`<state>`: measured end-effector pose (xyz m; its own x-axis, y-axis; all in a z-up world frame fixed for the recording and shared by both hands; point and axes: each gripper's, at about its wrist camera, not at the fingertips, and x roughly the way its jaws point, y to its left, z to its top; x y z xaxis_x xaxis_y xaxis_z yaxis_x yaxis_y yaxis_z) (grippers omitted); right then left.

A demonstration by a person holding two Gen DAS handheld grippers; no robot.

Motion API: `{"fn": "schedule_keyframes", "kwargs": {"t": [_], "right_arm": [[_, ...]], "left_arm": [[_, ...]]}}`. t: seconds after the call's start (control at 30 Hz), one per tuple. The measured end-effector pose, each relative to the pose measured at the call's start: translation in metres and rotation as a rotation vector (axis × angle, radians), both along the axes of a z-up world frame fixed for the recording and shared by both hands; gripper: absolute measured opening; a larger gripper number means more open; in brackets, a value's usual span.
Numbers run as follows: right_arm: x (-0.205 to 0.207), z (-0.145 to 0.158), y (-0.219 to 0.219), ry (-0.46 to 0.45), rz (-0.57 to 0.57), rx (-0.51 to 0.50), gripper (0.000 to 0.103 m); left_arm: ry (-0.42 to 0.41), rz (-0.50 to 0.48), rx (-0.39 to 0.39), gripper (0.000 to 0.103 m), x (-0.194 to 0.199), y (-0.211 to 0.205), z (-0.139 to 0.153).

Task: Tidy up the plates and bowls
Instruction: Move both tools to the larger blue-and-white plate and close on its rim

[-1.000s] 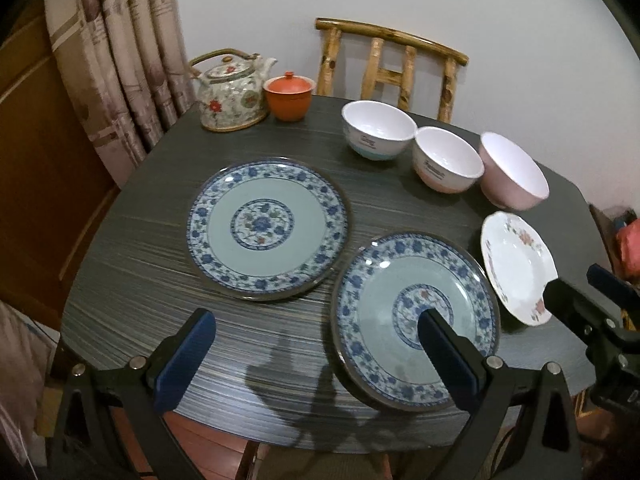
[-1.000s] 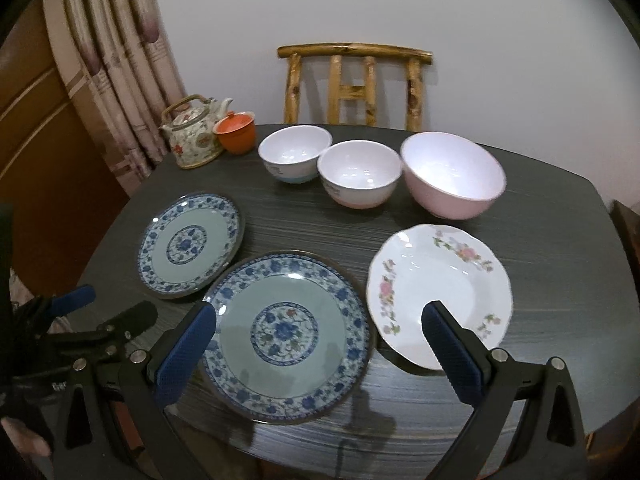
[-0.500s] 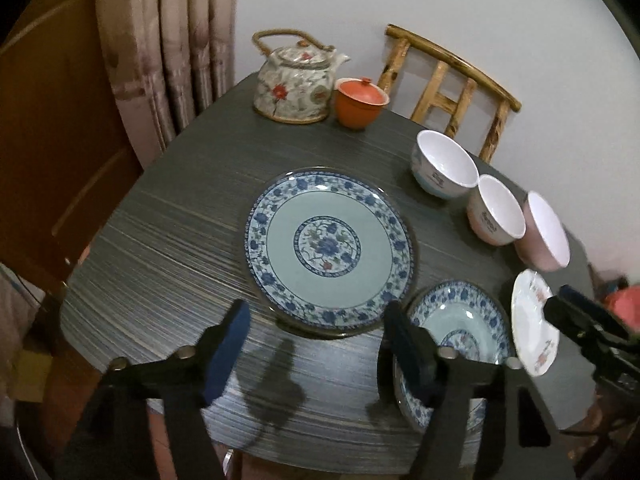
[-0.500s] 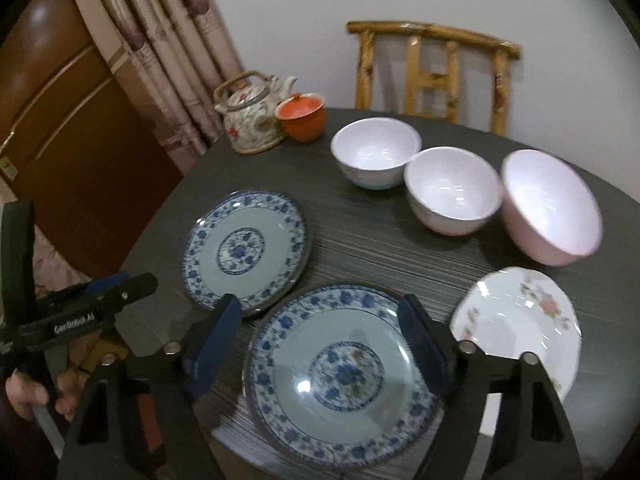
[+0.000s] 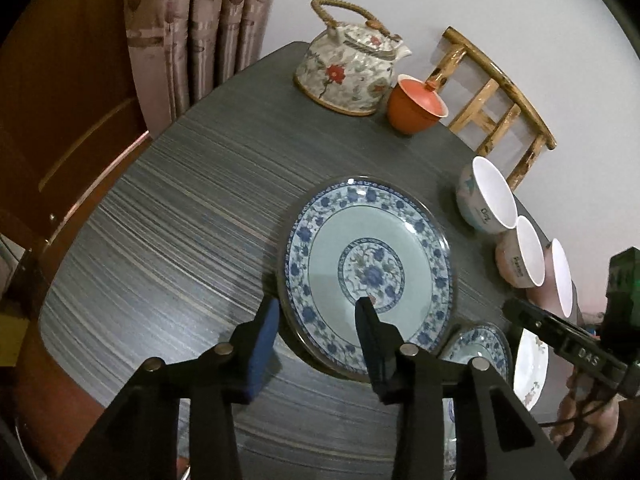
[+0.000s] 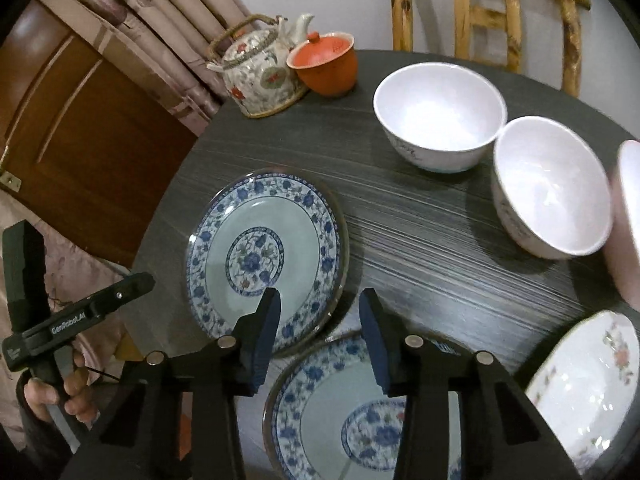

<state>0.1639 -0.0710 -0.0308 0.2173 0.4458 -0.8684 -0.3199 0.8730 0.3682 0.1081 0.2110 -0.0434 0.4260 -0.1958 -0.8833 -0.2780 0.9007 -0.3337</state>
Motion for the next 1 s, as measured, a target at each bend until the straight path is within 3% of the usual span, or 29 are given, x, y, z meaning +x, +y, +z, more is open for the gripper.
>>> {"fn": "schedule_keyframes", "kwargs": {"t": [0.37,0.57,0.7,1.0], "right_arm": [[0.037,-0.034,0.014,0.073,-0.005,-0.002,0.030],[0.049,-0.043,0.018,0.084,0.005,-0.014,0.028],[0.057,-0.051,0.019,0.093,0.013,-0.010,0.028],[0.063,-0.060,0.022,0.111,0.030,0.007,0.027]], "left_arm": [[0.045,0.021,-0.069,0.039,0.020,0.014,-0.026],[0.057,0.010,-0.068,0.039,0.028,0.015,-0.037],[0.069,0.013,-0.081,0.032,0.032,0.017,-0.044],[0.075,0.025,-0.071,0.032,0.036,0.021,-0.046]]}}
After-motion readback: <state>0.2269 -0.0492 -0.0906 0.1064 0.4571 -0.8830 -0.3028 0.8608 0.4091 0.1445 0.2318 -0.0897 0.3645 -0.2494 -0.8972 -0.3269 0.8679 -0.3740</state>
